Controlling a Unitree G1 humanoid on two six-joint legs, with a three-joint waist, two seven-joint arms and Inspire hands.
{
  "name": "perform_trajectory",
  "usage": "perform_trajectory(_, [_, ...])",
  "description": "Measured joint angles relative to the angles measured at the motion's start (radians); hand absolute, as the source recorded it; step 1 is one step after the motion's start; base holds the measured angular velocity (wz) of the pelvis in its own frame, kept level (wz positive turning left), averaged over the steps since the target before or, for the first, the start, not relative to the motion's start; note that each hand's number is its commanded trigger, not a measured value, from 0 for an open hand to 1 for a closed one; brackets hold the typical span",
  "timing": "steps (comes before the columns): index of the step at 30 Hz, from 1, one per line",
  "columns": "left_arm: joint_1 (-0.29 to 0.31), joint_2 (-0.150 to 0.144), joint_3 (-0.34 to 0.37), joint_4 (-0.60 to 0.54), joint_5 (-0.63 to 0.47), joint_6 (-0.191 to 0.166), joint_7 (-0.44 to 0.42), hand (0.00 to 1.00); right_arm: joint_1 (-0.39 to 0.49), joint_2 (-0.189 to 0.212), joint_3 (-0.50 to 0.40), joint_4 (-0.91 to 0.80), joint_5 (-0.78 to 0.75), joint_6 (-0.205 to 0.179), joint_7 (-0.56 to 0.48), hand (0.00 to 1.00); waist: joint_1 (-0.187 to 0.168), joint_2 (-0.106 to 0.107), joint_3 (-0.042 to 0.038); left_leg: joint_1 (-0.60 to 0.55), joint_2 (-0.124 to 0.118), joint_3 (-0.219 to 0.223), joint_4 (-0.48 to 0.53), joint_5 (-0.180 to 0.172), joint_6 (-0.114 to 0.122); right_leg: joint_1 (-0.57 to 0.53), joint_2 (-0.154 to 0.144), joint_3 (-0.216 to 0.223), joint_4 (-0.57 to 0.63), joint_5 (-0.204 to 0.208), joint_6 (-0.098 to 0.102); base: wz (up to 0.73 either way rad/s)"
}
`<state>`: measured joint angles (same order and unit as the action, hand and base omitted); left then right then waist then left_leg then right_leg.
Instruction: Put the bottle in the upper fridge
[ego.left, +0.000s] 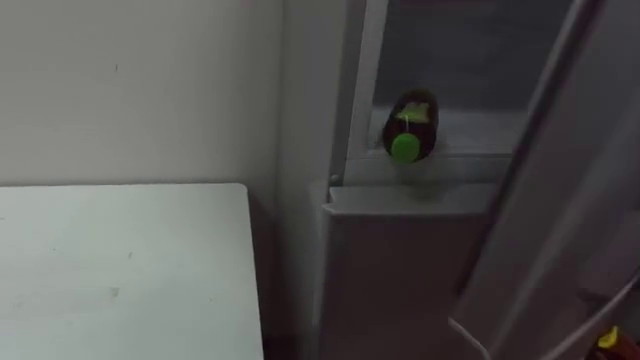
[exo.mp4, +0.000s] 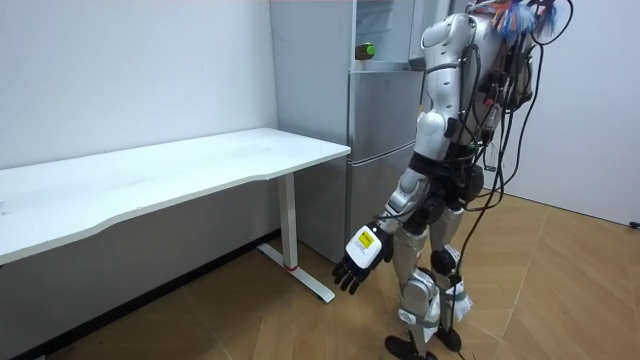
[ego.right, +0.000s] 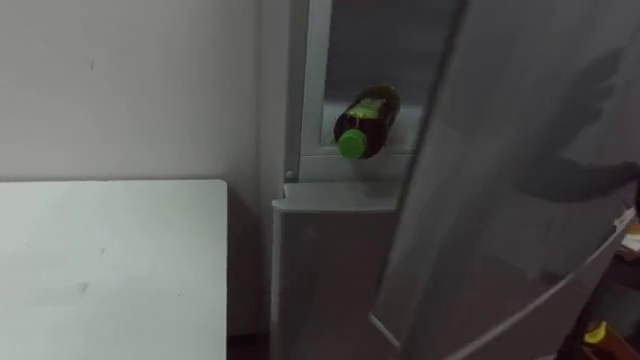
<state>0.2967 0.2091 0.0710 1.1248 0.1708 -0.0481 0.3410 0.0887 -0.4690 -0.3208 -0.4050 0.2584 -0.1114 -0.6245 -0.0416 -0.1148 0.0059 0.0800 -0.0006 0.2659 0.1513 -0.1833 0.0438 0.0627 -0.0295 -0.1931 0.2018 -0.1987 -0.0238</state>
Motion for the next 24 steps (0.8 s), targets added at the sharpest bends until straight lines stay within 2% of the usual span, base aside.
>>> perform_trajectory(5, [0.0, 0.0, 0.001, 0.0, 0.0, 0.021, -0.005, 0.0, -0.028, 0.0, 0.028, 0.0, -0.025, -0.003, 0.08, 0.0, 0.025, 0.016, -0.0001, 0.002, 0.0, -0.004, 0.0, -0.003, 0.0, 0.009, 0.0, -0.007, -0.001, 0.002, 0.001, 0.02])
perform_trajectory(9, [0.001, -0.001, 0.003, 0.0, 0.001, 0.038, -0.008, 0.0, -0.033, 0.0, 0.042, 0.0, -0.025, -0.003, 0.127, 0.0, 0.039, 0.036, 0.0034, 0.0, 0.001, -0.011, 0.001, -0.003, -0.001, 0.009, -0.002, -0.027, 0.0, 0.002, 0.001, 0.05])
perform_trajectory(12, [0.001, -0.004, 0.003, 0.0, 0.019, 0.047, -0.008, 0.0, -0.033, 0.0, 0.059, 0.0, -0.026, -0.003, 0.159, 0.0, 0.045, 0.045, -0.0005, -0.001, 0.001, -0.011, 0.001, -0.003, -0.001, 0.011, -0.003, -0.029, -0.001, 0.001, 0.001, 0.0])
perform_trajectory(18, [0.001, -0.005, 0.005, -0.002, 0.043, 0.047, -0.01, 0.0, -0.033, 0.0, 0.071, 0.003, -0.032, -0.001, 0.202, 0.0, 0.047, 0.044, 0.0029, 0.001, 0.0, -0.014, 0.002, -0.003, -0.001, 0.021, -0.003, -0.031, -0.016, 0.0, 0.001, 0.01])
perform_trajectory(24, [-0.001, -0.012, 0.005, -0.005, 0.065, 0.041, -0.017, 0.0, -0.033, 0.0, 0.072, 0.009, -0.035, -0.001, 0.239, 0.0, 0.047, 0.043, -0.0013, 0.0, 0.0, -0.016, 0.002, -0.003, -0.001, 0.024, -0.003, -0.032, -0.017, 0.0, 0.001, 0.01])
